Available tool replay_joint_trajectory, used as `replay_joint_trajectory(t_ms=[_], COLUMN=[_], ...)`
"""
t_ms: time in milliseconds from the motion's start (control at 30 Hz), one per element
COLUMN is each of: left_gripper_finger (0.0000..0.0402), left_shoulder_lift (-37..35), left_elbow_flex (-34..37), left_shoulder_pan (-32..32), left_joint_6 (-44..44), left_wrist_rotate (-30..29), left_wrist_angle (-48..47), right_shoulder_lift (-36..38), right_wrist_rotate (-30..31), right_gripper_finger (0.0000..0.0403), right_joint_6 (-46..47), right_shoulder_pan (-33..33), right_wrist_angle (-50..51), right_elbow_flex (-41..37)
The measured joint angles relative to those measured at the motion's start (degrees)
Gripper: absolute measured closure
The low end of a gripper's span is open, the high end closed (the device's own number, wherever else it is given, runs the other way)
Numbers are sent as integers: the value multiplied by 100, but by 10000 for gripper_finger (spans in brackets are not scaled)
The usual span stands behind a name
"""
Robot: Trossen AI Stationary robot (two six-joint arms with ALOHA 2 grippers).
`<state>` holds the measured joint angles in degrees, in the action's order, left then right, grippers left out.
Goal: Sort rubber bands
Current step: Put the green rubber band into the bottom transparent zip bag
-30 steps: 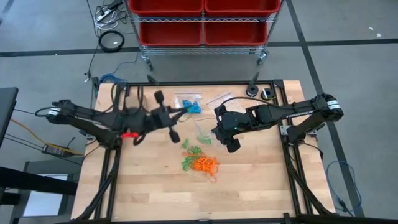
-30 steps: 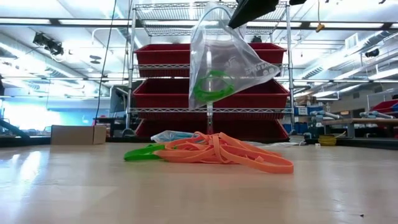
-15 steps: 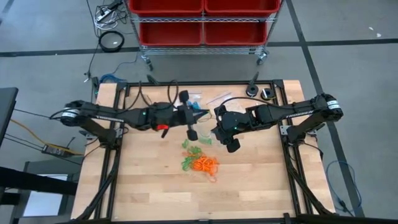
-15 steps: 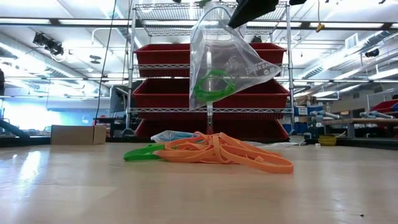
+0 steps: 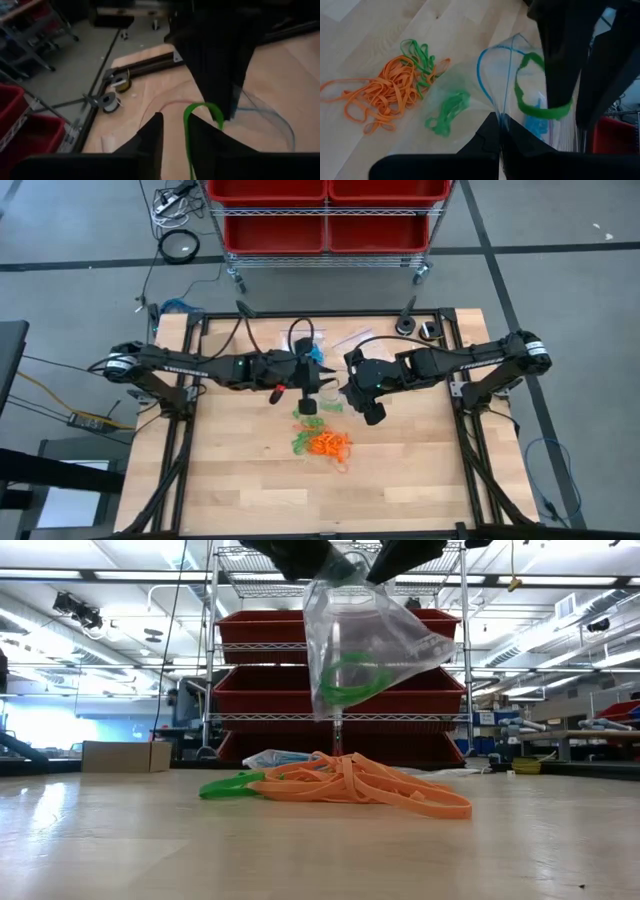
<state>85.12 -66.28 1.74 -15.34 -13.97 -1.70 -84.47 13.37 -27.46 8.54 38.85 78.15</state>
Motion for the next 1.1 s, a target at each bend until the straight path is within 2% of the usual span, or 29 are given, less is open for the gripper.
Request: replay_joint_trajectory(t_ms=[233, 667, 900, 1100], left_gripper_finger=[277, 273, 273, 273], left_shoulder_lift=[-2, -9, 97, 278], left_elbow_flex=[-743, -2050, -2070, -2065], left_shoulder_pan=[-29, -22, -70, -114], left_joint_6=[141, 117, 71, 65], left_wrist_rotate=[122, 310, 314, 283], left_wrist_angle=[-1442, -3708, -3493, -3676], right_shoulder_lift=[-2, -1, -2, -2], right_wrist_rotate=[0, 2, 2, 2], right_gripper_finger=[403, 403, 403, 403], right_joint_6=[0, 7, 0, 16], right_shoulder_pan=[0, 0, 0, 7], right_wrist_angle=[-11, -22, -129, -164], right_elbow_flex=[0, 0, 0, 0])
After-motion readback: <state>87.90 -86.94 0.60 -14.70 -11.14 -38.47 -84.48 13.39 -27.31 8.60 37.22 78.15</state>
